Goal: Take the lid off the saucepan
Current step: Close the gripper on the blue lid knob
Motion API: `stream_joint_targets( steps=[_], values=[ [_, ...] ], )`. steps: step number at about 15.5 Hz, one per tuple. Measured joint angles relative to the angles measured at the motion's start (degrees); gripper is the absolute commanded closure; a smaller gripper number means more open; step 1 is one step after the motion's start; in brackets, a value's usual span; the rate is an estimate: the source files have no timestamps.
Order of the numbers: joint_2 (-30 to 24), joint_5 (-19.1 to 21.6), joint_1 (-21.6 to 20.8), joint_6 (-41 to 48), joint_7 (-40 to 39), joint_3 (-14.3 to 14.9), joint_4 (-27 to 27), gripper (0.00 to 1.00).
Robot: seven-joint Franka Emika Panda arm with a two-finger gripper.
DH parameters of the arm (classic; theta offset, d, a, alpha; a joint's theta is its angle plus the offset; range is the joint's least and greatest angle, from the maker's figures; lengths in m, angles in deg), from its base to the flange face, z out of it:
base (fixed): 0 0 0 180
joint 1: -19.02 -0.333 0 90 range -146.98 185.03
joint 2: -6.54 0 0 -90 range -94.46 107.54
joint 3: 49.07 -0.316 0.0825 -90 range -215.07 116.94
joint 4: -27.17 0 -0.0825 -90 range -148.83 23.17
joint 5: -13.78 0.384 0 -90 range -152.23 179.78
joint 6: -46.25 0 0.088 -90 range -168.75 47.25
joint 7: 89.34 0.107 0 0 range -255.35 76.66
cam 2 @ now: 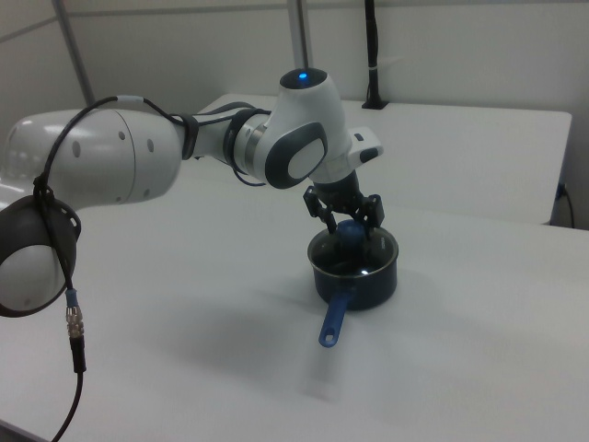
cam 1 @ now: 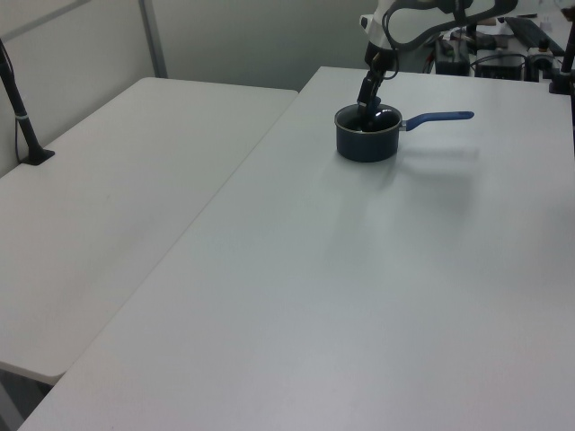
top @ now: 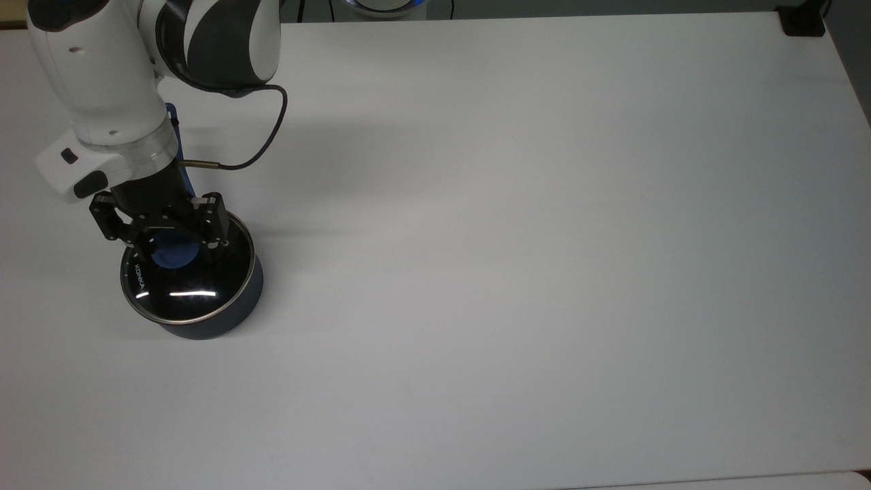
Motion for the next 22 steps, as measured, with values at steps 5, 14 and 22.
stream_joint_targets(
  steps=[5,14,22],
  values=[
    [0.00,0.00,0.00,0.18,-0.59,0.00,0.15,0.28],
    [-0.31,0.00,0.04,2.98,-1.99,0.00,0.83,0.51],
    [-5.78,0.01,-0.22,7.75,-2.62,-1.33,0.85,0.50]
  ],
)
